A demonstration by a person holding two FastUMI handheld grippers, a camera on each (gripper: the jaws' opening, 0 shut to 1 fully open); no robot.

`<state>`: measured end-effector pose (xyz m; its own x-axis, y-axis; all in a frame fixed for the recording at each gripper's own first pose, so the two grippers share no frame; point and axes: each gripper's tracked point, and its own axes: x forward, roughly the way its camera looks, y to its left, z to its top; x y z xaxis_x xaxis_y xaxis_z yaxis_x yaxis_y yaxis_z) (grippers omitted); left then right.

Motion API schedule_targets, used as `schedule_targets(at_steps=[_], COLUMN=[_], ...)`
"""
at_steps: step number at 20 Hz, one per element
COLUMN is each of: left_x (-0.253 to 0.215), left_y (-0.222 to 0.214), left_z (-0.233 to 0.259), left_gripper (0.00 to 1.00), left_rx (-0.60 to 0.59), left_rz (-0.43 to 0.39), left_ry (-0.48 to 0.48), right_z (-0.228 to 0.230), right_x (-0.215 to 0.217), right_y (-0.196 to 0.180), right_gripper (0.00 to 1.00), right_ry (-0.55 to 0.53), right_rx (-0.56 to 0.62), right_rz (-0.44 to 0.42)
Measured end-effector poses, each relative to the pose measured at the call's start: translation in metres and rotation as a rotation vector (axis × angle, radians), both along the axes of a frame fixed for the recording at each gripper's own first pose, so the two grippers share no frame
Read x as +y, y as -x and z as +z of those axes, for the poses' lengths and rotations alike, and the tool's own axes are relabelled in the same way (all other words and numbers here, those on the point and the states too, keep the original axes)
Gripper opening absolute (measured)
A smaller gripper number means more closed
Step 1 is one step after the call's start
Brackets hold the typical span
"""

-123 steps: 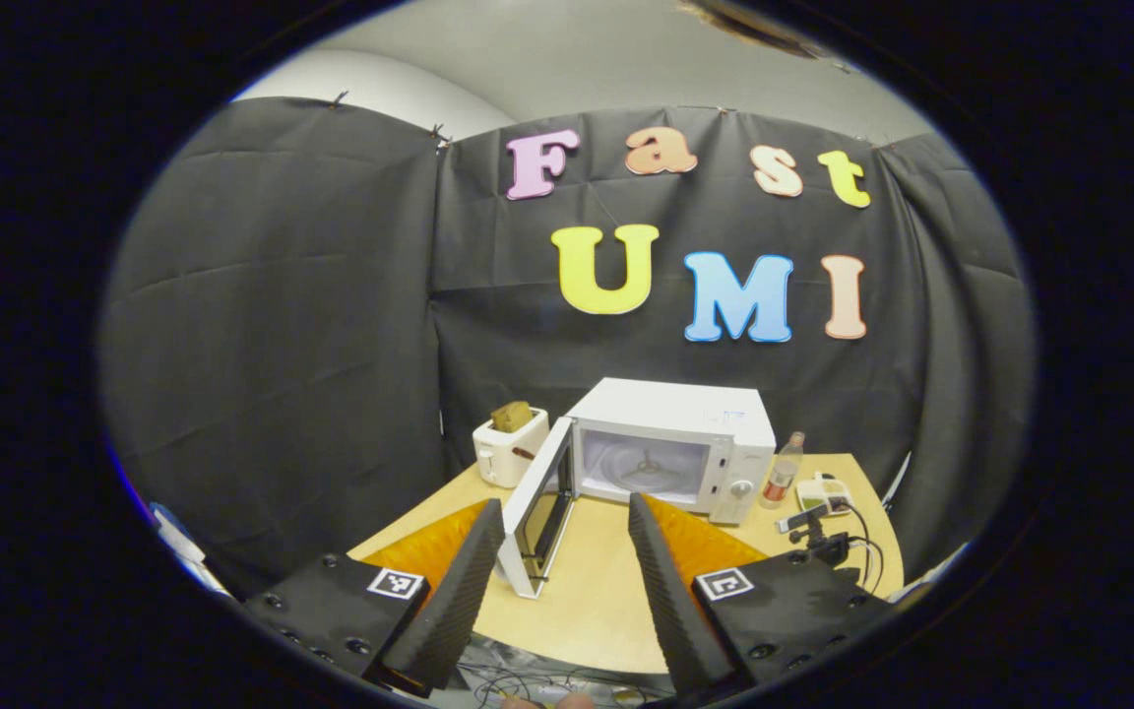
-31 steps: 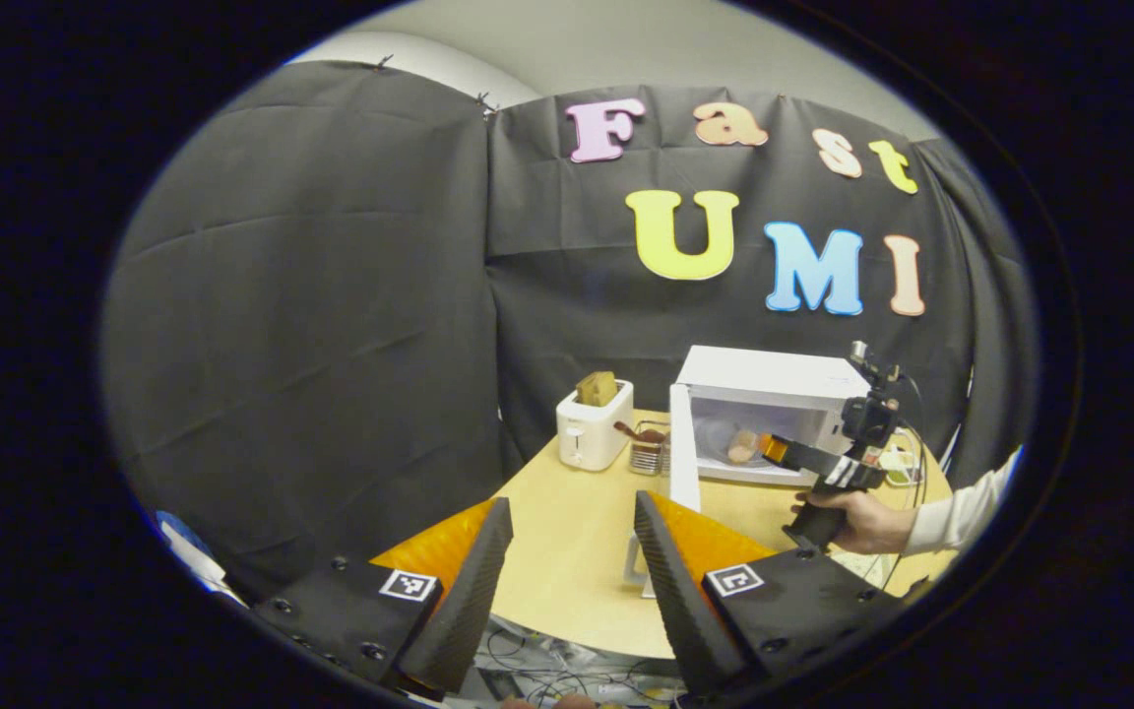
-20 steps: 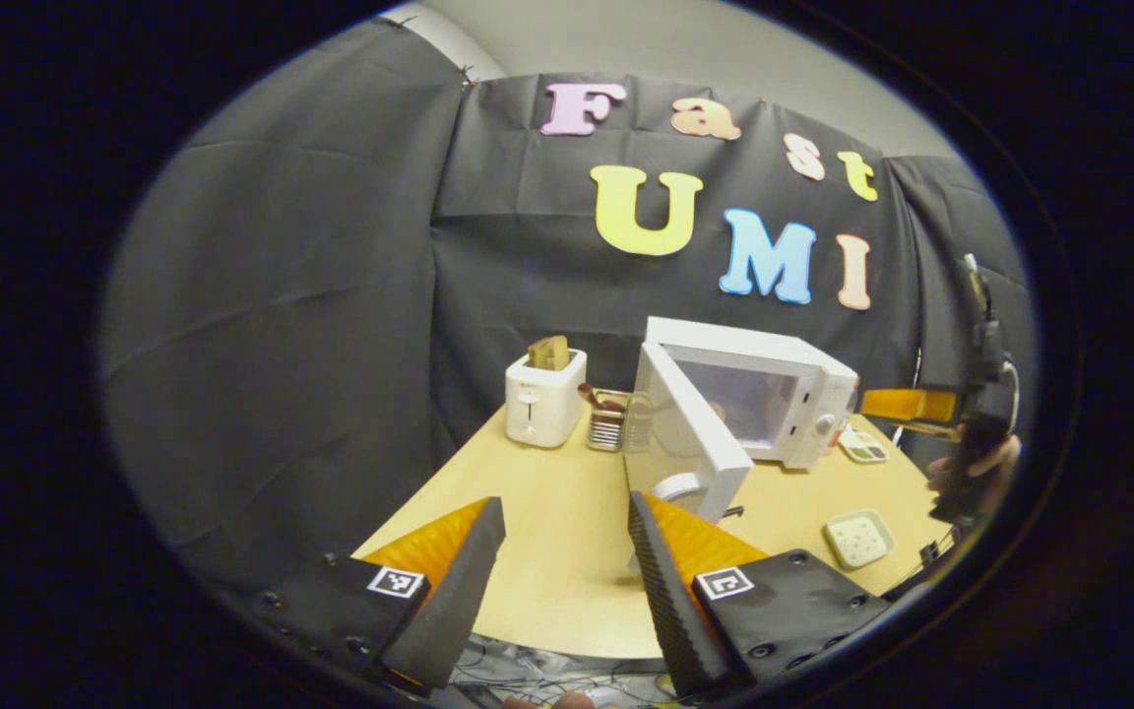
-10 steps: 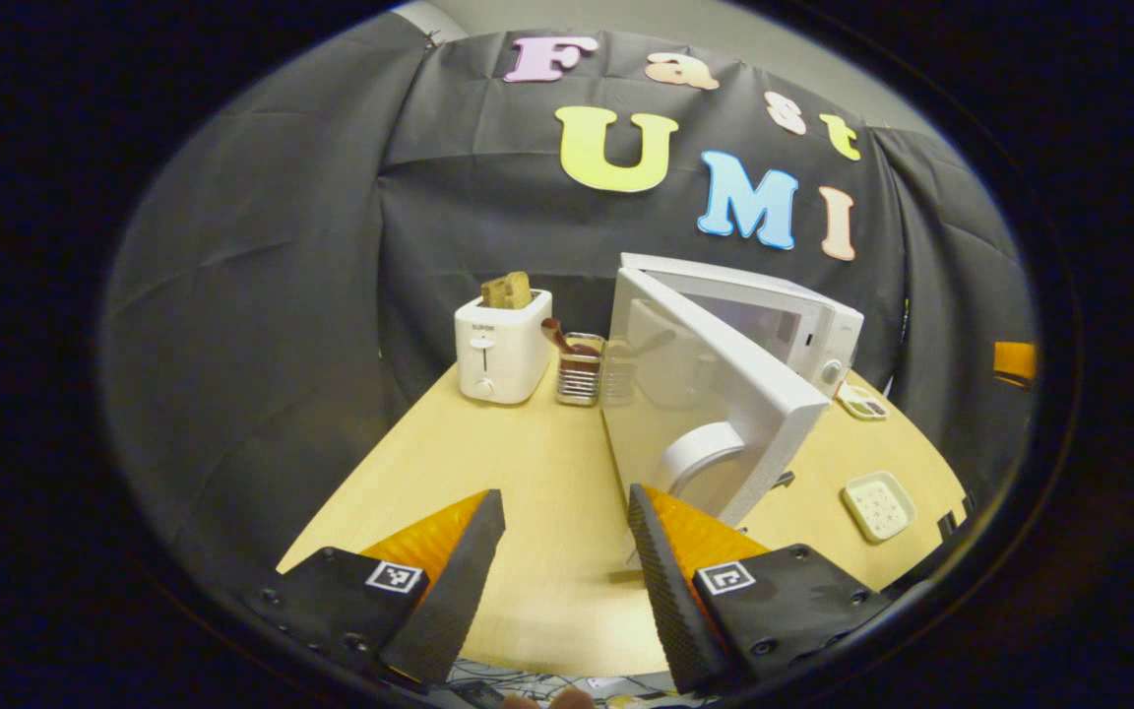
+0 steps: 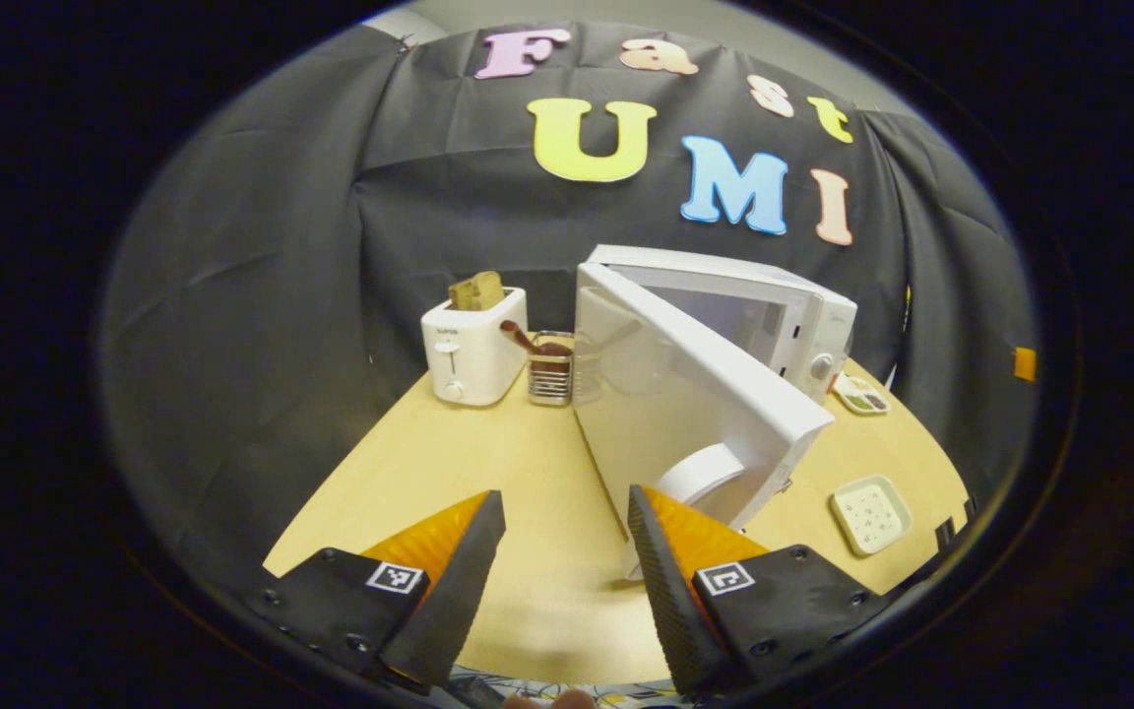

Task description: Open the microwave oven with the left hand, put the food in, and close the microwave oven.

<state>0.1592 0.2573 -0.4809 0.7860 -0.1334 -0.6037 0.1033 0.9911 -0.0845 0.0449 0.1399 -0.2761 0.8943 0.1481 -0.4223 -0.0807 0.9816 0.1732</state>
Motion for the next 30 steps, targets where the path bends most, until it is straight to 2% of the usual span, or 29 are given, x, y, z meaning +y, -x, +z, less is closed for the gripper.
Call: schedule_targets(at_steps=[2, 3, 7, 8, 9, 11, 12, 14, 17, 18, 19, 21, 23, 24, 25, 26, 27, 29, 30], left_x=[-0.03, -0.046, -0.102, -0.113, -0.125, -0.146, -0.155, -0.167, -0.186, -0.193, -0.203, -0.219, -0.234, -0.243, -0.251, -0.258, -0.263, -0.27, -0.272], left_y=[-0.008, -0.014, -0.031, -0.039, -0.049, -0.071, -0.08, -0.098, -0.122, -0.13, -0.139, -0.155, -0.172, -0.181, -0.188, -0.196, -0.204, -0.218, -0.227], left_z=[0.001, 0.003, 0.001, 0.002, 0.006, 0.009, 0.009, 0.005, -0.005, -0.007, -0.007, -0.008, -0.005, -0.004, -0.005, -0.006, -0.006, -0.006, -0.005], left_gripper=[0.86, 0.81, 0.81, 0.9, 0.81, 0.81, 0.85, 0.85, 0.85, 0.81, 0.81, 0.88, 0.86, 0.91, 0.91, 0.81, 0.81, 0.9, 0.9], left_rx=[-0.003, -0.01, 0.006, 0.002, -0.006, -0.027, -0.026, -0.032, -0.034, -0.041, -0.048, -0.063, -0.087, -0.097, -0.102, -0.104, -0.107, -0.11, -0.112], left_rz=[-0.015, -0.022, -0.066, -0.077, -0.088, -0.113, -0.128, -0.15, -0.189, -0.206, -0.228, -0.274, -0.306, -0.319, -0.329, -0.334, -0.333, -0.324, -0.31], left_ry=[-0.004, -0.001, -0.018, -0.015, -0.006, 0.024, 0.037, 0.064, 0.085, 0.095, 0.108, 0.116, 0.111, 0.116, 0.122, 0.127, 0.128, 0.141, 0.146], right_z=[0.004, 0.006, 0.007, 0.007, 0.006, 0.0, -0.008, -0.011, -0.017, -0.018, -0.021, -0.026, -0.031, -0.032, -0.032, -0.031, -0.033, -0.032, -0.033], right_x=[-0.013, -0.018, -0.034, -0.04, -0.046, -0.053, -0.054, -0.049, -0.051, -0.05, -0.047, -0.041, -0.038, -0.036, -0.034, -0.034, -0.032, -0.032, -0.033], right_y=[-0.001, -0.004, -0.007, -0.008, -0.008, -0.009, -0.008, -0.007, -0.007, -0.007, -0.005, -0.004, -0.004, -0.004, -0.004, -0.005, -0.006, -0.007, -0.006], right_gripper=[0.97, 0.97, 0.97, 0.97, 0.97, 0.97, 0.96, 0.97, 0.97, 0.97, 0.97, 0.97, 0.97, 0.97, 0.97, 0.97, 0.97, 0.97, 0.97], right_ry=[-0.016, -0.015, -0.008, -0.003, 0.002, 0.001, -0.004, -0.032, -0.019, -0.019, -0.016, -0.01, 0.0, 0.003, 0.011, 0.019, 0.023, 0.024, 0.027], right_rx=[-0.01, -0.027, -0.037, -0.032, -0.03, -0.01, 0.029, 0.048, 0.079, 0.083, 0.094, 0.113, 0.131, 0.141, 0.145, 0.148, 0.151, 0.152, 0.157], right_rz=[0.005, 0.004, -0.012, -0.026, -0.051, -0.106, -0.133, -0.181, -0.257, -0.277, -0.296, -0.323, -0.349, -0.355, -0.362, -0.368, -0.371, -0.384, -0.389])
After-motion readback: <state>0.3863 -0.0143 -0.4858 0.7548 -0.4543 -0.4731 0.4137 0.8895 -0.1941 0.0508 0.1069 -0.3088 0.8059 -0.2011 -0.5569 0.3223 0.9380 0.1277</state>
